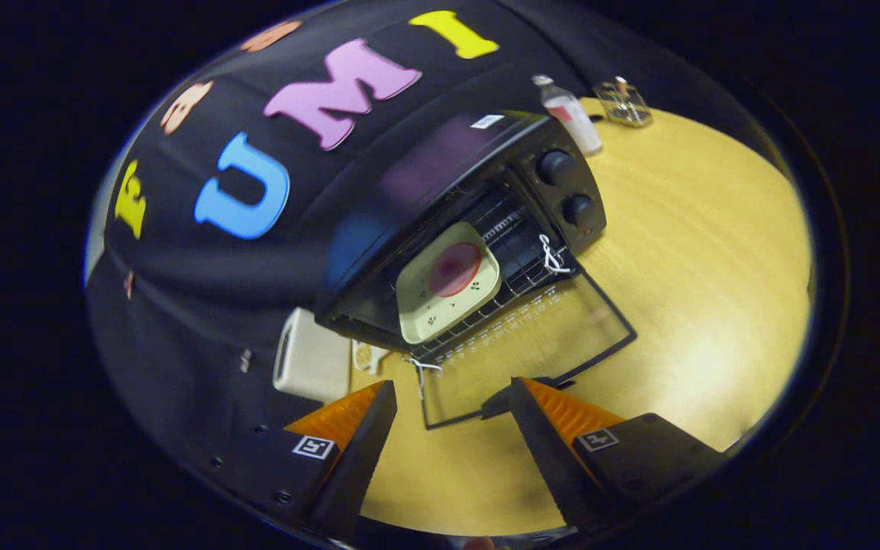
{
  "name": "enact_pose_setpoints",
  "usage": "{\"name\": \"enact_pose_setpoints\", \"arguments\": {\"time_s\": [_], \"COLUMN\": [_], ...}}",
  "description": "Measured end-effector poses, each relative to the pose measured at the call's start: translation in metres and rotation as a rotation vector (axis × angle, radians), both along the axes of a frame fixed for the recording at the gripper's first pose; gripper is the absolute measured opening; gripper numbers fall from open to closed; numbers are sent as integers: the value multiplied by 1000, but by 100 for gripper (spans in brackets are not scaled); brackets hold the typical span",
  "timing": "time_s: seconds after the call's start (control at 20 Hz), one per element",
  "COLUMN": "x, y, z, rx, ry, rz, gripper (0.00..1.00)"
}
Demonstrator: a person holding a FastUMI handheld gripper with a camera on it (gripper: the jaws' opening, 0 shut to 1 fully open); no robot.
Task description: Open the toaster oven, put the food inside, and close the toaster oven door.
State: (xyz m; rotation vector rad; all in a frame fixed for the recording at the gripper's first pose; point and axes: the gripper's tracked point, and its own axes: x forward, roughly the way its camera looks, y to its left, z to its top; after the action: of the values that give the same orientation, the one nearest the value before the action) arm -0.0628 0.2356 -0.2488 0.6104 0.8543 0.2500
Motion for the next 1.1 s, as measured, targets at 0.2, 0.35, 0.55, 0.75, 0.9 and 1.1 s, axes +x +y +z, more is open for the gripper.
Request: {"name": "enact_pose_setpoints", "arguments": {"time_s": [0.2,0.35,0.55,0.75,0.9,1.1], "x": [-23,-46,-51,-39,-31,-21], "y": [-4,1,15,21,20,24], "z": [-21,-49,-87,-117,-132,-135], "rx": [-227,-340,-381,-411,-445,-455], "ry": [-43,10,67,119,141,148], "rz": [151,261,286,254,225,188], "gripper": [99,99,100,100,100,100]}}
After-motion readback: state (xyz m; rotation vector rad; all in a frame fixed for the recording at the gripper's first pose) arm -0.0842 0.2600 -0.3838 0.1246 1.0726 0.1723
